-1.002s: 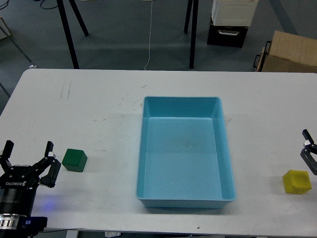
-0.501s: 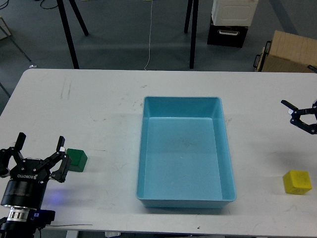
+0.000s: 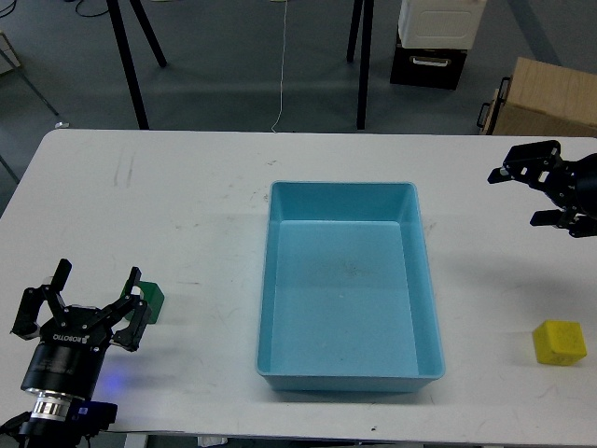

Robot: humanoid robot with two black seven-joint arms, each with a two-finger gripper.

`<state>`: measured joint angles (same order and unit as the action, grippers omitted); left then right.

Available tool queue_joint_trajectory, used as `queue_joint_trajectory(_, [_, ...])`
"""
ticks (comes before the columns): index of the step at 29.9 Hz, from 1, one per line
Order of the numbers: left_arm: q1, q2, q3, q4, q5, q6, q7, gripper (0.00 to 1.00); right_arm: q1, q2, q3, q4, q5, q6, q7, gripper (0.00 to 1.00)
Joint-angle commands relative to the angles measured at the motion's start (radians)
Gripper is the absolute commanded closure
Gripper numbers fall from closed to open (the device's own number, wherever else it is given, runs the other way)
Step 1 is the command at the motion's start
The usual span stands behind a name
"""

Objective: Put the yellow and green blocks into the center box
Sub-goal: 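Lower the right gripper onto the yellow cube and close it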

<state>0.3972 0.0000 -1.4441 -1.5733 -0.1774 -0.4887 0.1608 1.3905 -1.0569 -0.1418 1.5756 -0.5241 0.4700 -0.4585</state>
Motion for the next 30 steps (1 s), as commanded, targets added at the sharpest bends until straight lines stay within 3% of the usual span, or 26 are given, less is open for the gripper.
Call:
queue_joint_trajectory(1, [0.0, 0.0, -0.001, 0.001, 0.001, 0.0, -0.001, 0.0, 0.042, -0.017, -0.099, 0.07, -0.131, 0.019, -0.03, 0.0])
queue_joint_trajectory(12, [0.002, 0.0, 0.002, 0.002, 0.001, 0.0, -0.001, 0.0, -0.083, -0.138, -0.154, 0.112, -0.349, 0.019, -0.03, 0.0])
queue_joint_trajectory(30, [0.002, 0.0, 0.004, 0.039, 0.001, 0.0, -0.001, 0.0, -0.235, -0.052, -0.14, 0.098, -0.35, -0.016, -0.022, 0.0])
